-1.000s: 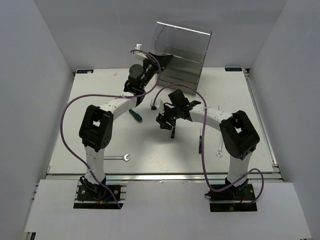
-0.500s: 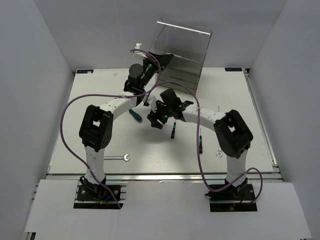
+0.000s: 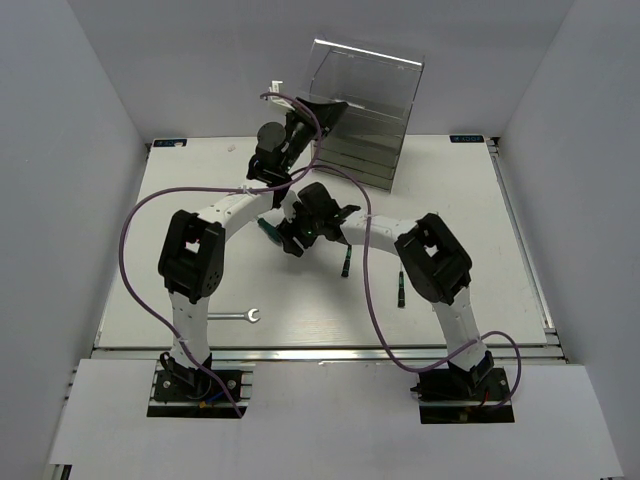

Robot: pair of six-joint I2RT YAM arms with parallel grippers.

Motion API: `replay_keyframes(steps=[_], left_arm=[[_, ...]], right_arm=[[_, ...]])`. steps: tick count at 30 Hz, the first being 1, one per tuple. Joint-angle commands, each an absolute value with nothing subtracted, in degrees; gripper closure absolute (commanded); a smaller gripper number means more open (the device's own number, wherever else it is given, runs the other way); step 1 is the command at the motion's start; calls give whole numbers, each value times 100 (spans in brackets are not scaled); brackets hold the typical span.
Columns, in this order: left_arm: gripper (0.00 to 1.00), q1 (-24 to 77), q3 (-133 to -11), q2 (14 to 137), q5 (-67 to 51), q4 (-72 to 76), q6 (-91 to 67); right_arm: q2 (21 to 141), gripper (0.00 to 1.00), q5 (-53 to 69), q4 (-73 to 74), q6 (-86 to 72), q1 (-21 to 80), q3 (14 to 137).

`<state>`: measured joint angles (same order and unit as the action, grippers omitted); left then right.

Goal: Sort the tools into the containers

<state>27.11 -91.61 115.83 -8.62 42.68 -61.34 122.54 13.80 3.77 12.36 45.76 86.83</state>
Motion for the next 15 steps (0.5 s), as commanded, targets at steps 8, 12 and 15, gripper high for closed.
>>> replay_keyframes(steps=[8, 12, 15], left_arm=[[100, 2610, -9527, 11505, -650, 4061, -6064], [100, 2610, -9597, 11540, -642, 4017, -6047], [100, 2602, -9615, 11558, -659, 3999, -6047]], right_arm=[[12884, 28, 660, -185, 809, 4763, 9719], [13069, 28, 642, -228, 826, 4799, 9948], [13218, 28, 624, -246, 826, 4816, 10116]])
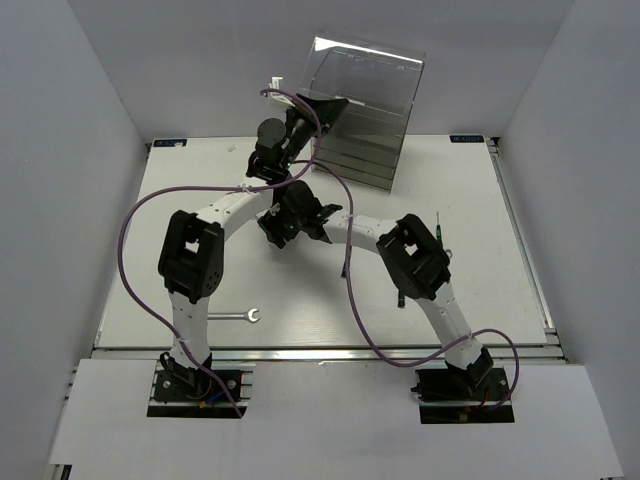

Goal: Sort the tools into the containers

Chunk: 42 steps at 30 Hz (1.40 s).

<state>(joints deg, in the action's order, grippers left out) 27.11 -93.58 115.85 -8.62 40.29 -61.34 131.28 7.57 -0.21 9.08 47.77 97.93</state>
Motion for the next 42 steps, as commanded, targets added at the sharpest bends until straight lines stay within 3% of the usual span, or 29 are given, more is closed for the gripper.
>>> replay_keyframes(steps=[1, 6, 13, 18, 21, 22, 24, 33, 42], left_arm=[[100, 2602, -9607, 11558, -659, 3990, -6056], [100, 2593, -9545, 11540, -650, 3999, -6073], [100, 2593, -9510, 11549, -659, 3999, -6100], [100, 2593, -9510, 11549, -642, 3999, -6100], [100, 2593, -9501, 11549, -650, 3999, -6100], [100, 2593, -9501, 11558, -650, 3999, -6100], [100, 2593, -9466, 11549, -650, 4025, -6108], [100, 2584, -9299, 11505, -650, 4175, -6135], [100, 2584, -9273, 11540, -668, 4280, -6196]], right_arm=[[13280, 28, 607, -255, 817, 4825, 10151], [13456, 30, 405, -316, 826, 4869, 10257], [13579, 49, 439, -281, 817, 4878, 10380], [13597, 53, 483, -220, 852, 4887, 10432], [13623, 74, 571, -141, 896, 4878, 10468], [13606, 89, 615, -115, 896, 4878, 10459], [13553, 100, 624, -27, 896, 4878, 10380], [12579, 100, 1292, 501, 255, 4273, 9730], [11305, 100, 1275, 220, 710, 3700, 8184]])
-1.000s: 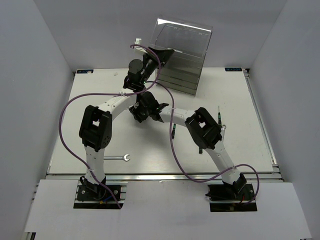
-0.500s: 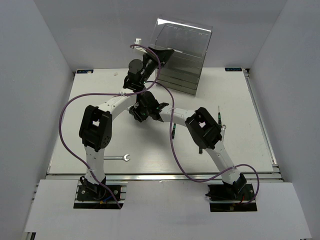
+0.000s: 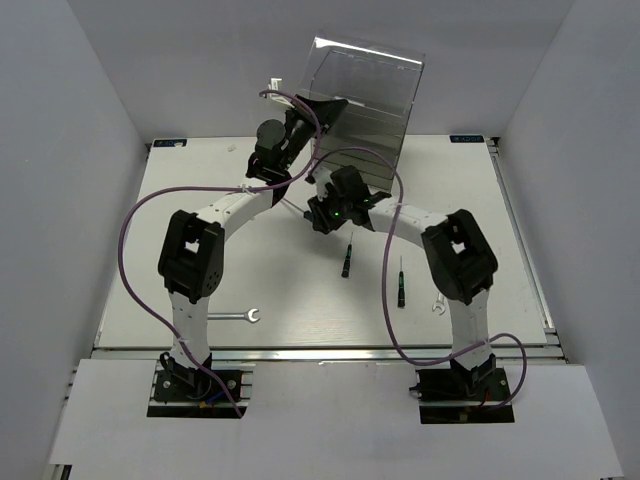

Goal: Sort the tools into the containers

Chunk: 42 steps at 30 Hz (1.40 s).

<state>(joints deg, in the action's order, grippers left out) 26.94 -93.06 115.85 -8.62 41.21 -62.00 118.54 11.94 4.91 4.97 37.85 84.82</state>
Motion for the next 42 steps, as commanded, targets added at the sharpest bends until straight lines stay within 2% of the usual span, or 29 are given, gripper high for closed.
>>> replay_keyframes(steps=[1, 5, 9, 29, 42], left_arm=[[100, 2584, -9272, 11549, -685, 4298, -6196], [100, 2584, -9281, 11566, -703, 4342, -6249], [100, 2584, -9325, 11575, -712, 4333, -6258], [100, 2584, -9369, 11689, -756, 4430, -6372], [100, 2575, -9413, 11742, -791, 4474, -6407]], right_arm=[[11198, 100, 1187, 141, 808, 3683, 8052], [10732, 100, 967, -438, 1151, 3595, 7157], [10302, 100, 1046, -607, 1037, 3367, 6830], [9010, 100, 458, -975, 1635, 2839, 6416], [9184, 100, -474, -1459, 2162, 2645, 6855]])
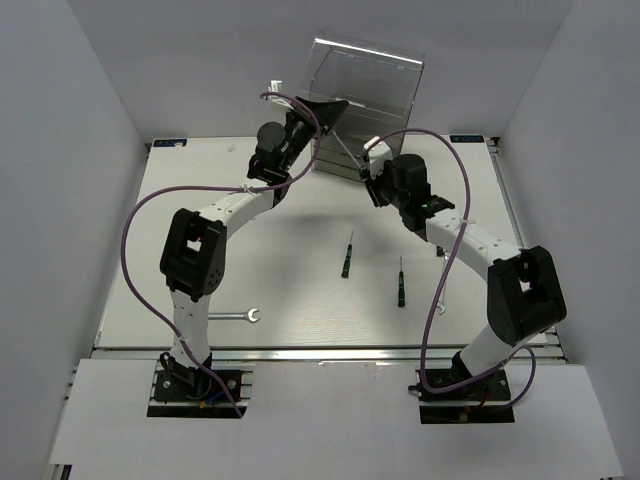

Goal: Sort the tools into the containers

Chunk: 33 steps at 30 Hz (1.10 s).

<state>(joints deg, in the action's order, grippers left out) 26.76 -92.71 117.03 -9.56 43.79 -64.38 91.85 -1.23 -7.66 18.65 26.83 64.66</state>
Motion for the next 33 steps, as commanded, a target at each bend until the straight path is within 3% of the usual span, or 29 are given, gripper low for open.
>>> replay_keyframes(steps=[1, 33], left_arm=[[100, 2575, -9422, 11742, -791, 4474, -6399], [100, 2575, -9527, 11768, -800, 4509, -6425]], right_arm=[[9211, 100, -509, -1502, 2223, 2637, 6882], [10828, 100, -703, -3577, 5624, 2593, 7699]])
